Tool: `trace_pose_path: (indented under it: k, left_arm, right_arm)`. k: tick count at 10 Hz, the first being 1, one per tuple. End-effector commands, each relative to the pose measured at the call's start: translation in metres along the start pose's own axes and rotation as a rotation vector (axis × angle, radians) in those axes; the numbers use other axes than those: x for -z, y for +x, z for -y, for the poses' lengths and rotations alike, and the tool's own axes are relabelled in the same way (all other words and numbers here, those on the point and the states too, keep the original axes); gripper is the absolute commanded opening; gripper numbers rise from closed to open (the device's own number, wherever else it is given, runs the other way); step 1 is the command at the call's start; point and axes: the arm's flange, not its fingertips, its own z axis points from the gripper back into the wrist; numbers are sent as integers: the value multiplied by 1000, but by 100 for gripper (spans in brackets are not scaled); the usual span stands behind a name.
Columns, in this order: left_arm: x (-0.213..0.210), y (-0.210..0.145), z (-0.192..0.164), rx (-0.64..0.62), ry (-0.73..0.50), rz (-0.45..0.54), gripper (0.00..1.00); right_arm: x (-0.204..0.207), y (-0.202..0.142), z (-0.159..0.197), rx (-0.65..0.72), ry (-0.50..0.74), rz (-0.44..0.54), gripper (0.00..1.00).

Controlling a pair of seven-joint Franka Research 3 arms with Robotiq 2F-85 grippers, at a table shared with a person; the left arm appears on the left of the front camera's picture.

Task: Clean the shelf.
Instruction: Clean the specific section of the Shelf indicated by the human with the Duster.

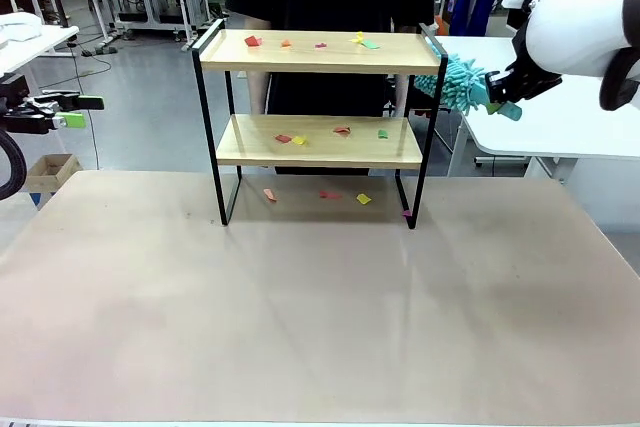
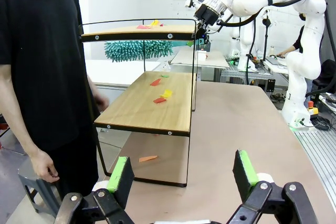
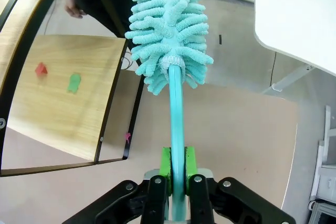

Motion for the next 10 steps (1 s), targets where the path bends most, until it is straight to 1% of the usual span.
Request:
trace_pose_path:
  k: [1,6,7,9,10]
  left_arm:
    - [0,3,1,6,2,1,100]
    - [0,3,1,6,2,1,100]
    - [0,3,1,6,2,1,100]
    - [0,3,1,6,2,1,100]
    - [0,3,1,6,2,1,100]
  right_arm:
    - [-2,1,5,-15,30,12,0]
    - [-2,1,5,-15,30,12,0]
    - [0,0,0,0,0,0,13]
    - [-31,-2,32,-66,24,0,13]
    - [-49,-7,51,-96,59,-24,13]
